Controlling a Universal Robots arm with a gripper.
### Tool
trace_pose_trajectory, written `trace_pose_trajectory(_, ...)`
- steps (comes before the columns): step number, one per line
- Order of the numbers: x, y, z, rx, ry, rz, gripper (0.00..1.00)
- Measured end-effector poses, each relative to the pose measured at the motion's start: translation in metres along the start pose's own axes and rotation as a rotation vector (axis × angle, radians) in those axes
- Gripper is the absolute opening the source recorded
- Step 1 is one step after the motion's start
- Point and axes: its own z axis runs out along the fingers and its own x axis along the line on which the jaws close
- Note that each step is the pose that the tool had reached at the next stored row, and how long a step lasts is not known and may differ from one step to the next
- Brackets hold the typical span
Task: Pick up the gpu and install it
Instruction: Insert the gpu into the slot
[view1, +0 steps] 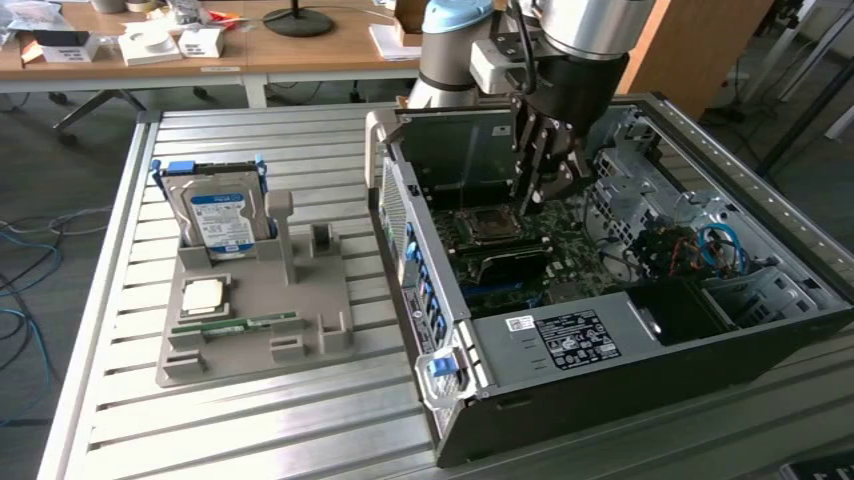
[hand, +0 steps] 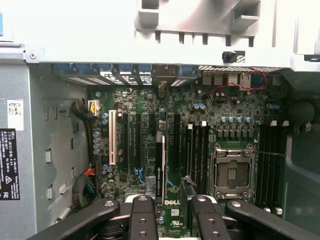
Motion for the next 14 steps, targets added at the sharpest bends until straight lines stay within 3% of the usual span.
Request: trace_pose_trajectory(14, -0.0002, -0.0001, -0.0069, 0.0, -0.0001, 0.0, 0.33)
